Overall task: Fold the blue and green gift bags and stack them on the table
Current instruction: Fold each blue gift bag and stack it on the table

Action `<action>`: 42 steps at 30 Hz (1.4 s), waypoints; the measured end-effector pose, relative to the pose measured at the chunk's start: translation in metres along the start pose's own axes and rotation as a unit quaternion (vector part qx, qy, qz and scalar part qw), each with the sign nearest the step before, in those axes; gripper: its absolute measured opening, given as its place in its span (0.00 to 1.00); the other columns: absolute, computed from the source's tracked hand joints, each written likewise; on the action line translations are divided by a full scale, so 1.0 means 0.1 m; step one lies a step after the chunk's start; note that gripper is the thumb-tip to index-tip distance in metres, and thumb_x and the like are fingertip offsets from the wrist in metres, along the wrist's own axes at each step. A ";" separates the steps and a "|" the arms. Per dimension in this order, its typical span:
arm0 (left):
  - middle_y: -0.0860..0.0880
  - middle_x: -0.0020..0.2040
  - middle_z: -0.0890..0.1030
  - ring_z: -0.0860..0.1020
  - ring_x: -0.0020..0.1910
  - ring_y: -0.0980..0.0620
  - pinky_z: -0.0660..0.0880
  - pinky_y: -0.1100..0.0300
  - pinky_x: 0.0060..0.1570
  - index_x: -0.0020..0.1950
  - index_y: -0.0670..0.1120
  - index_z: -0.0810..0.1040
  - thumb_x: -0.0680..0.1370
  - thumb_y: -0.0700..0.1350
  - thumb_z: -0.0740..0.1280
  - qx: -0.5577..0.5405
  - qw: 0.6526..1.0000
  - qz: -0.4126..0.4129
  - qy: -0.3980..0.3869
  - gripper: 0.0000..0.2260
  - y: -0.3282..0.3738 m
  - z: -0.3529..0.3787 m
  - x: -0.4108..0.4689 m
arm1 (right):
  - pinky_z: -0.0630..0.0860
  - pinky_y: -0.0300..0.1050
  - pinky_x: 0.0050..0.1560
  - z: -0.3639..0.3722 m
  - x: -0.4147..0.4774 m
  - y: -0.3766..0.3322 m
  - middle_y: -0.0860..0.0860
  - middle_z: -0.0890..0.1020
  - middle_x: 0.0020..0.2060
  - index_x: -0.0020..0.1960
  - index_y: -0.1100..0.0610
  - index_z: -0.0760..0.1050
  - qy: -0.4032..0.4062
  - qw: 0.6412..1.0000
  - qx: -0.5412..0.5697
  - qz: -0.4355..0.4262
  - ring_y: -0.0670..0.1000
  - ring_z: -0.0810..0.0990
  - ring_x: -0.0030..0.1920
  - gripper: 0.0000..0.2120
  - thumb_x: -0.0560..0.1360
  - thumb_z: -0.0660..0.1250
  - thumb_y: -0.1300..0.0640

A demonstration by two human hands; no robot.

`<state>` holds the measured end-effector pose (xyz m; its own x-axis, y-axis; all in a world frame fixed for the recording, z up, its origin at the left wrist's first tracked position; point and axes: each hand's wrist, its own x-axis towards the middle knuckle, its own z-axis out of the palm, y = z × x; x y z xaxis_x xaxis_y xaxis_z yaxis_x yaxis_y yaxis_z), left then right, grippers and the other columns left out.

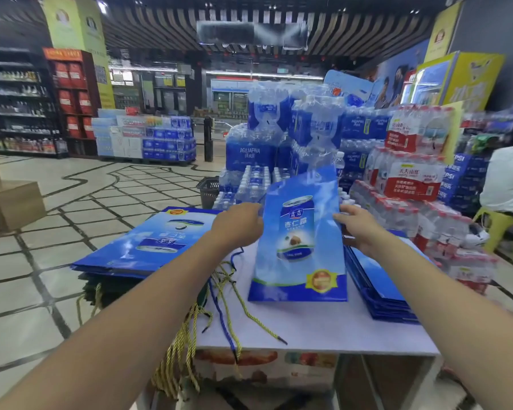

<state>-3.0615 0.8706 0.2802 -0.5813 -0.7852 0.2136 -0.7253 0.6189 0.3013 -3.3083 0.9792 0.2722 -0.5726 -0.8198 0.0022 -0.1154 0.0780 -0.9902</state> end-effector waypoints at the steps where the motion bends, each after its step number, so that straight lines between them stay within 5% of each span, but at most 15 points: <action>1: 0.44 0.63 0.77 0.76 0.59 0.42 0.74 0.49 0.54 0.65 0.46 0.73 0.81 0.52 0.56 -0.033 0.999 -0.011 -0.002 0.18 -0.02 -0.04 0.03 | 0.78 0.48 0.39 -0.06 -0.02 -0.07 0.53 0.81 0.44 0.60 0.54 0.77 -0.007 0.999 -0.026 -0.020 0.52 0.80 0.41 0.07 0.84 0.62 0.61; 3: 0.45 0.54 0.76 0.74 0.52 0.43 0.71 0.52 0.50 0.60 0.48 0.73 0.82 0.49 0.58 -0.088 0.996 -0.018 -0.001 0.10 -0.03 -0.10 0.07 | 0.80 0.51 0.41 -0.14 -0.03 -0.17 0.55 0.82 0.50 0.56 0.50 0.78 -0.011 0.998 -0.043 -0.050 0.55 0.82 0.46 0.07 0.84 0.63 0.60; 8: 0.44 0.56 0.80 0.77 0.49 0.47 0.70 0.55 0.45 0.57 0.44 0.75 0.83 0.45 0.57 -0.173 0.983 -0.056 0.023 0.10 -0.07 -0.13 0.24 | 0.80 0.45 0.38 -0.23 -0.06 -0.32 0.52 0.84 0.53 0.61 0.52 0.77 -0.002 0.991 -0.023 -0.130 0.49 0.84 0.45 0.09 0.84 0.63 0.61; 12: 0.46 0.62 0.82 0.80 0.53 0.49 0.77 0.57 0.46 0.73 0.46 0.73 0.85 0.43 0.59 -0.348 0.935 -0.029 0.057 0.16 0.03 -0.25 0.29 | 0.80 0.42 0.39 -0.27 -0.15 -0.41 0.48 0.84 0.49 0.56 0.50 0.77 0.006 0.986 -0.016 -0.168 0.48 0.83 0.44 0.09 0.84 0.63 0.62; 16: 0.50 0.60 0.80 0.80 0.49 0.56 0.78 0.65 0.41 0.75 0.50 0.71 0.85 0.45 0.64 -0.446 0.888 -0.002 0.114 0.17 0.10 -0.36 0.24 | 0.80 0.36 0.43 -0.34 -0.14 -0.35 0.49 0.84 0.46 0.51 0.50 0.80 0.035 0.982 -0.008 -0.186 0.44 0.83 0.43 0.11 0.82 0.66 0.65; 18: 0.51 0.61 0.82 0.81 0.52 0.56 0.81 0.54 0.51 0.72 0.55 0.75 0.83 0.50 0.67 -0.406 0.899 0.019 0.165 0.16 0.03 -0.35 0.23 | 0.79 0.32 0.43 -0.39 -0.12 -0.27 0.48 0.85 0.45 0.53 0.53 0.82 0.053 0.977 -0.040 -0.205 0.37 0.82 0.39 0.09 0.80 0.69 0.66; 20: 0.54 0.58 0.83 0.81 0.50 0.61 0.80 0.52 0.51 0.65 0.56 0.78 0.81 0.52 0.69 -0.344 0.914 0.057 0.206 0.12 -0.05 -0.32 0.17 | 0.78 0.30 0.45 -0.44 -0.09 -0.17 0.49 0.85 0.47 0.57 0.57 0.83 0.061 0.968 -0.092 -0.227 0.33 0.81 0.37 0.11 0.78 0.70 0.68; 23: 0.55 0.50 0.85 0.81 0.46 0.61 0.80 0.53 0.47 0.57 0.56 0.84 0.80 0.52 0.71 -0.256 0.931 0.136 0.222 0.06 -0.13 -0.28 -0.03 | 0.78 0.40 0.40 -0.55 -0.03 0.00 0.58 0.86 0.41 0.53 0.58 0.85 0.035 0.954 -0.198 -0.223 0.43 0.80 0.37 0.09 0.76 0.72 0.69; 26: 0.54 0.47 0.86 0.82 0.44 0.57 0.81 0.53 0.49 0.55 0.51 0.86 0.80 0.45 0.72 -0.148 0.959 0.198 0.138 0.06 -0.22 -0.17 -0.24 | 0.70 0.44 0.40 -0.67 0.04 0.10 0.56 0.85 0.34 0.44 0.53 0.86 -0.012 0.918 -0.344 -0.197 0.48 0.79 0.35 0.09 0.75 0.75 0.66; 29: 0.57 0.50 0.86 0.83 0.49 0.60 0.80 0.57 0.52 0.57 0.55 0.85 0.79 0.44 0.73 -0.047 0.968 0.240 0.052 0.09 -0.27 -0.03 -0.38 | 0.73 0.34 0.41 -0.68 0.05 0.19 0.49 0.87 0.43 0.52 0.55 0.87 -0.095 0.847 -0.494 -0.169 0.44 0.83 0.42 0.15 0.76 0.67 0.71; 31: 0.60 0.53 0.84 0.79 0.50 0.62 0.78 0.59 0.53 0.58 0.58 0.84 0.79 0.43 0.72 0.002 0.971 0.239 0.004 0.12 -0.29 0.11 -0.42 | 0.77 0.31 0.48 -0.60 0.01 0.24 0.45 0.86 0.46 0.56 0.55 0.86 -0.122 0.843 -0.508 -0.130 0.37 0.83 0.45 0.22 0.76 0.60 0.74; 34: 0.59 0.59 0.81 0.77 0.58 0.56 0.77 0.56 0.56 0.62 0.59 0.81 0.79 0.40 0.68 0.089 0.967 0.231 -0.058 0.17 -0.28 0.40 -0.47 | 0.79 0.47 0.62 -0.39 -0.07 0.35 0.48 0.85 0.51 0.59 0.57 0.84 -0.144 0.846 -0.504 -0.101 0.45 0.83 0.52 0.22 0.78 0.56 0.73; 38: 0.52 0.66 0.77 0.75 0.65 0.49 0.75 0.52 0.50 0.68 0.55 0.76 0.79 0.33 0.62 0.161 0.956 0.221 -0.110 0.23 -0.24 0.82 -0.58 | 0.73 0.46 0.66 -0.01 -0.27 0.62 0.51 0.81 0.66 0.69 0.55 0.78 -0.194 0.823 -0.528 -0.073 0.51 0.79 0.63 0.16 0.84 0.59 0.58; 42: 0.49 0.65 0.75 0.76 0.62 0.45 0.78 0.46 0.52 0.69 0.52 0.75 0.77 0.30 0.62 0.156 0.958 0.202 -0.132 0.25 -0.24 1.12 -0.63 | 0.71 0.51 0.70 0.21 -0.38 1.10 0.53 0.75 0.71 0.76 0.54 0.69 -0.163 0.821 -0.542 -0.075 0.55 0.74 0.69 0.23 0.83 0.63 0.48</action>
<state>-3.0483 0.9078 0.1556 -0.8807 -0.4736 -0.0003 -0.4728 0.8792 -0.0583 -3.2826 1.0071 0.1606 -0.2588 -0.9609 -0.0984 -0.9206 0.2762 -0.2760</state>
